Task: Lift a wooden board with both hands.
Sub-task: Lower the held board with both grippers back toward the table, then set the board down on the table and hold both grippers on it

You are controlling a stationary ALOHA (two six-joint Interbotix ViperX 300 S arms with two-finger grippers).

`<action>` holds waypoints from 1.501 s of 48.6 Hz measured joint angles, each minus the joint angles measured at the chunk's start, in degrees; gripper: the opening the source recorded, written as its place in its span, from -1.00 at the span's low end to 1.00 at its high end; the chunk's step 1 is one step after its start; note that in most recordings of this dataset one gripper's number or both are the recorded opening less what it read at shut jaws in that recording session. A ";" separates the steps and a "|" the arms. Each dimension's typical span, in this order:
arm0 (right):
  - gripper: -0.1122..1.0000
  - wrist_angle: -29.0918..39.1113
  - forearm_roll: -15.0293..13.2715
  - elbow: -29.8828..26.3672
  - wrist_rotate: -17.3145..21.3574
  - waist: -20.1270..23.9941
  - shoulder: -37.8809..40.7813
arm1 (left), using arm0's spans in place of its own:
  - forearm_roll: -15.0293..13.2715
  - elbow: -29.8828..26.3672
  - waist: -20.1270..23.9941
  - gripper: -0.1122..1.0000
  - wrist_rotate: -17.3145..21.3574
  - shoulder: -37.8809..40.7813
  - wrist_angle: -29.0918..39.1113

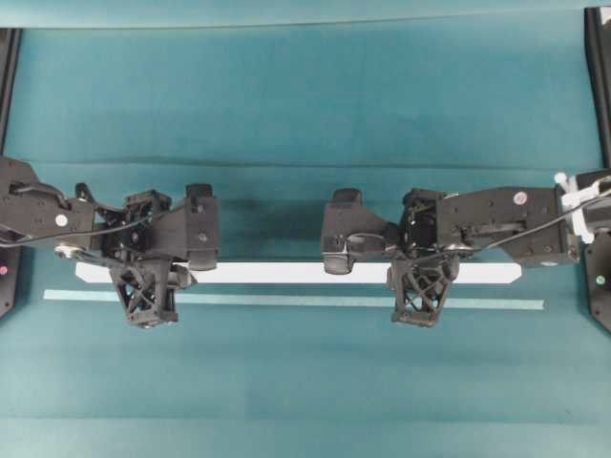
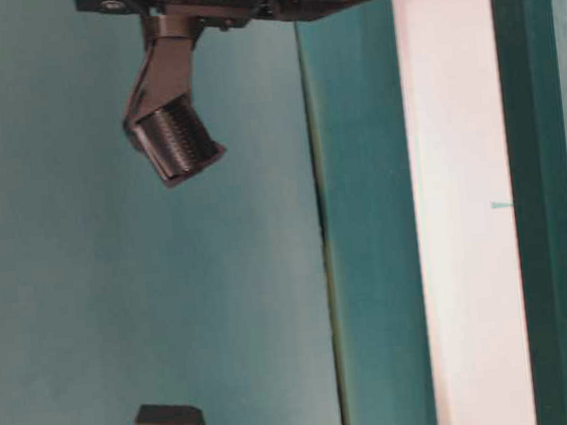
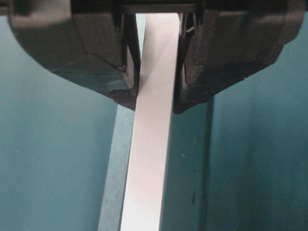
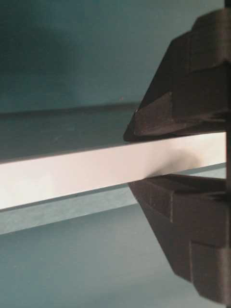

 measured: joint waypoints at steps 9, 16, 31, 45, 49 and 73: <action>-0.41 -0.88 0.35 0.09 0.00 0.62 0.88 | 0.00 0.53 -0.88 -0.47 -0.35 0.79 -1.41; -0.41 -1.05 0.79 0.44 -0.09 0.88 1.05 | 0.00 0.44 -0.97 -0.47 -0.35 1.49 -2.29; -0.41 -2.99 0.97 2.29 0.00 1.41 1.05 | 0.00 0.26 -1.23 -0.47 -0.35 2.99 -4.31; -0.41 -5.63 0.97 2.90 -0.09 1.41 1.32 | 0.00 0.35 -1.23 -0.47 0.18 3.52 -4.39; -0.41 -5.63 0.97 2.99 0.00 1.41 1.41 | 0.00 0.35 -1.23 -0.47 0.70 3.60 -4.39; -0.41 -5.01 0.97 2.81 0.18 1.41 1.58 | 0.00 0.44 -0.88 -0.47 3.96 3.78 -8.00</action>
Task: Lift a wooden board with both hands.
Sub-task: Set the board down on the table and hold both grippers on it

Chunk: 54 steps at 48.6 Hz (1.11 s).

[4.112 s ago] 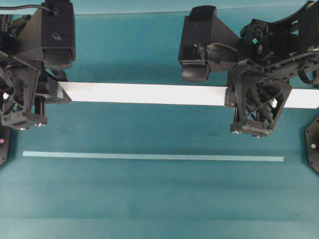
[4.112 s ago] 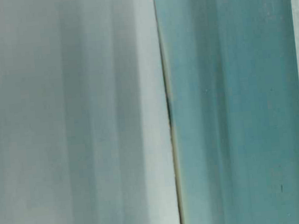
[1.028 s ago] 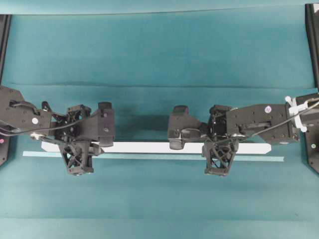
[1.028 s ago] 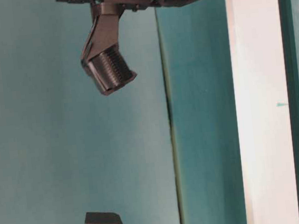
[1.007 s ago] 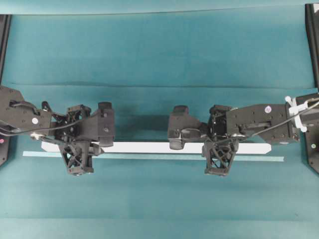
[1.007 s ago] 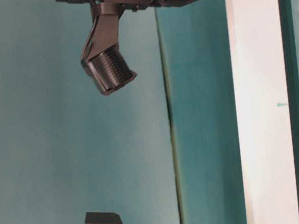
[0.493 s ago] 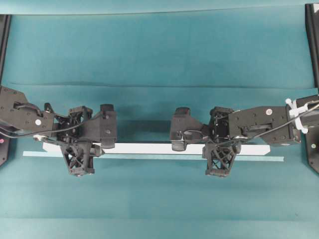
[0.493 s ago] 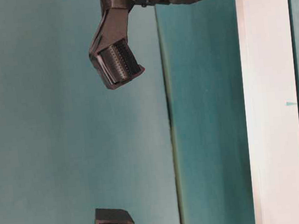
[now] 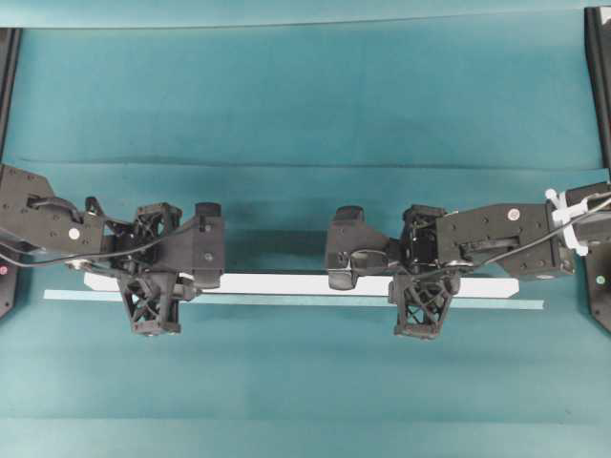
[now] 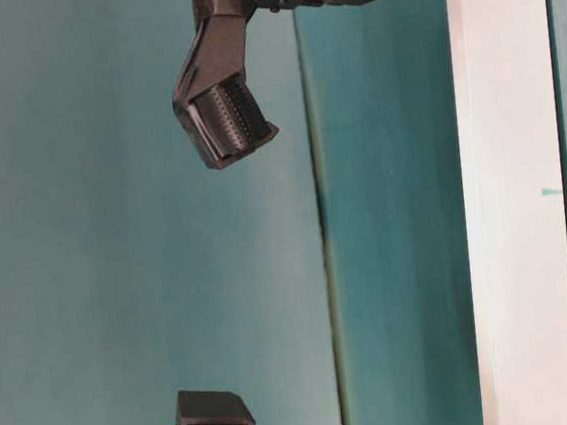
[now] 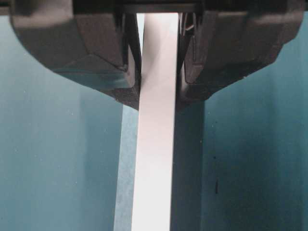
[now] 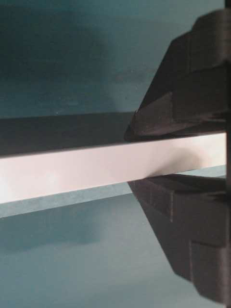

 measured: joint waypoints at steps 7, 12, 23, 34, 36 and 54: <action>-0.41 -0.88 0.09 0.18 0.09 0.00 0.00 | 0.00 0.09 -0.09 -0.47 -0.35 0.00 -0.26; -0.41 -1.14 0.09 0.18 0.00 0.00 0.00 | 0.18 0.26 -0.09 -0.47 -0.53 0.00 -0.35; -0.30 -1.32 0.26 0.26 0.09 0.00 0.09 | 0.00 0.70 0.00 0.32 -1.85 -0.09 -0.44; 0.77 -0.26 1.23 0.26 0.53 -0.09 0.09 | 0.00 0.35 -0.09 0.93 -1.93 -0.09 -0.44; 0.87 -0.18 1.23 0.35 0.62 0.00 -0.09 | 0.00 0.26 -0.09 0.91 -1.76 -0.09 -0.53; 0.91 1.23 0.09 -1.23 0.62 -0.44 -5.98 | 0.00 -0.09 -0.09 0.93 -0.79 -4.04 1.67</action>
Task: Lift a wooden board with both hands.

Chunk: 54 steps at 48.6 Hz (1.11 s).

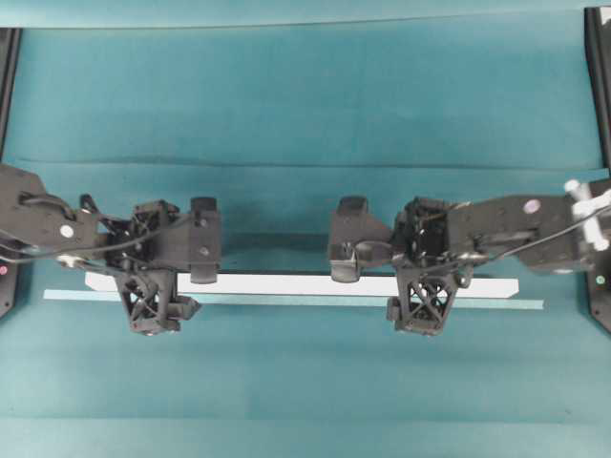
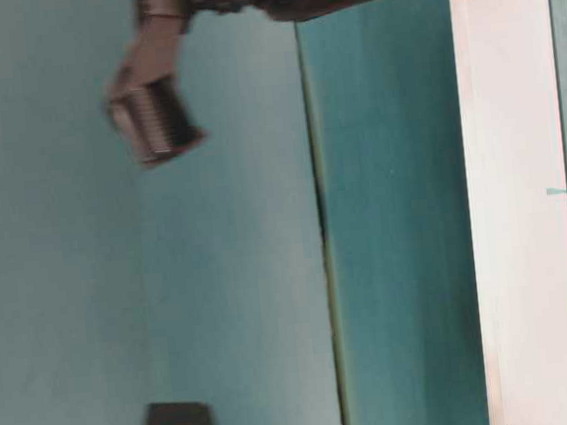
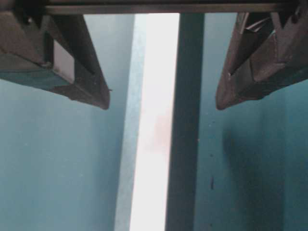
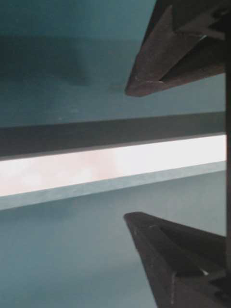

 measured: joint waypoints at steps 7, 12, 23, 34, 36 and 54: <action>0.91 0.35 -0.09 -0.62 0.00 -0.09 -4.39 | 0.00 -0.53 0.00 0.93 1.41 -5.10 1.76; 0.91 0.35 -0.18 -0.62 0.00 -0.18 -8.17 | 0.00 -0.88 0.09 0.93 1.58 -9.84 1.85; 0.91 -0.62 -0.35 -0.62 0.00 -0.62 -14.94 | 0.00 -0.88 0.26 0.93 1.67 -20.13 1.93; 0.91 -13.27 -0.44 2.99 0.00 -0.70 -21.45 | 0.00 0.09 0.35 0.93 1.76 -27.07 1.41; 0.91 -16.44 -0.44 4.13 0.00 -0.79 -22.59 | 0.00 0.18 0.35 0.92 1.76 -28.04 1.05; 0.91 -30.41 -0.53 11.16 0.00 -0.79 -31.03 | 0.00 1.49 0.35 0.92 1.76 -35.24 -6.77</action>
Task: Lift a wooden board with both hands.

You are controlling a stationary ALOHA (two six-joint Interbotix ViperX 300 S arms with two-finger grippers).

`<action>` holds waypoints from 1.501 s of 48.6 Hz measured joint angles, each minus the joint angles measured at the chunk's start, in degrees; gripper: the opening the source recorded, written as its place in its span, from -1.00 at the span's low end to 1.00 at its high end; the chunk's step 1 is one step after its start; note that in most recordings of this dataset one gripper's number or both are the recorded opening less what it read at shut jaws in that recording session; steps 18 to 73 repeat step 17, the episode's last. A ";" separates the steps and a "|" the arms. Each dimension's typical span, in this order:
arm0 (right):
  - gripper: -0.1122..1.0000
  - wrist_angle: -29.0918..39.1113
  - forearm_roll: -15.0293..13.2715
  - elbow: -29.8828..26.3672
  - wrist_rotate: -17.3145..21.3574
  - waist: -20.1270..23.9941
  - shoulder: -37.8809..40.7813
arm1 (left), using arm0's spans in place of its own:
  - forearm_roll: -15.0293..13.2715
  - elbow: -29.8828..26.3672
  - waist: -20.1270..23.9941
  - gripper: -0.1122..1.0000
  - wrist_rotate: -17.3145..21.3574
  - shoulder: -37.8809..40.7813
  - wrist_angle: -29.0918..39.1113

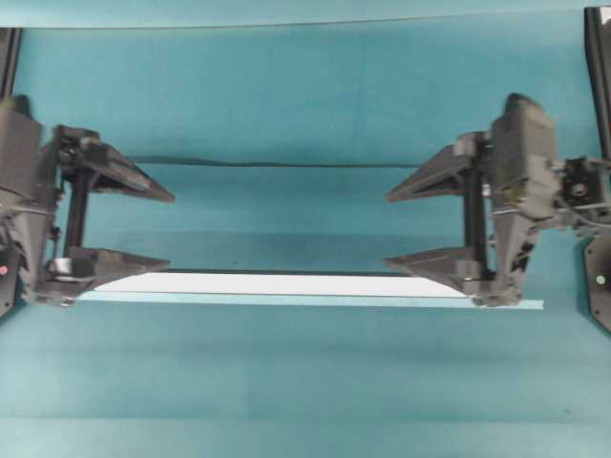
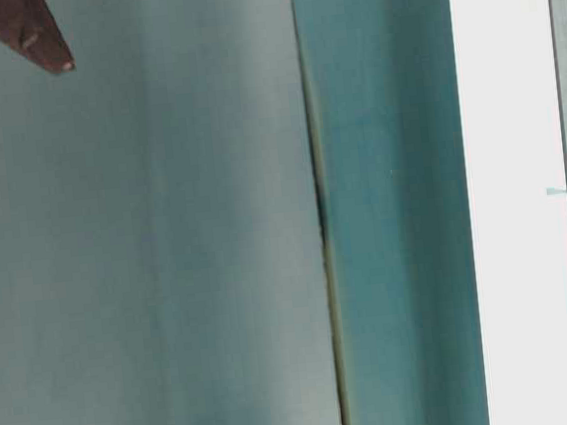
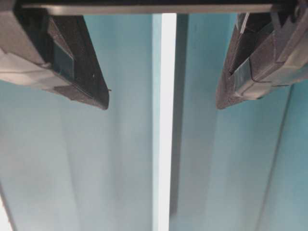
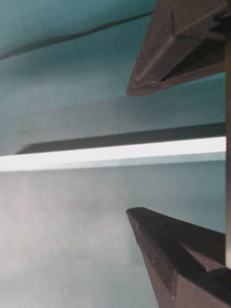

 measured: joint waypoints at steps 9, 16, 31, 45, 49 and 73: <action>0.91 -0.09 0.09 0.62 0.00 0.00 -0.70 | 0.00 0.70 0.09 0.92 0.00 -2.20 -1.76; 0.91 -0.35 0.09 0.70 0.00 -0.09 -0.79 | 0.00 0.88 0.09 0.92 0.00 -2.81 -1.85; 0.91 -0.35 0.09 0.79 0.00 -0.09 -0.79 | 0.00 0.88 0.09 0.92 0.00 -2.90 -1.85; 0.91 -0.35 0.09 0.79 0.00 -0.09 -0.79 | 0.00 0.88 0.09 0.92 0.00 -2.90 -1.85; 0.91 -0.35 0.09 0.79 0.00 -0.09 -0.79 | 0.00 0.88 0.09 0.92 0.00 -2.90 -1.85; 0.91 -0.35 0.09 0.79 0.00 -0.09 -0.79 | 0.00 0.88 0.09 0.92 0.00 -2.90 -1.85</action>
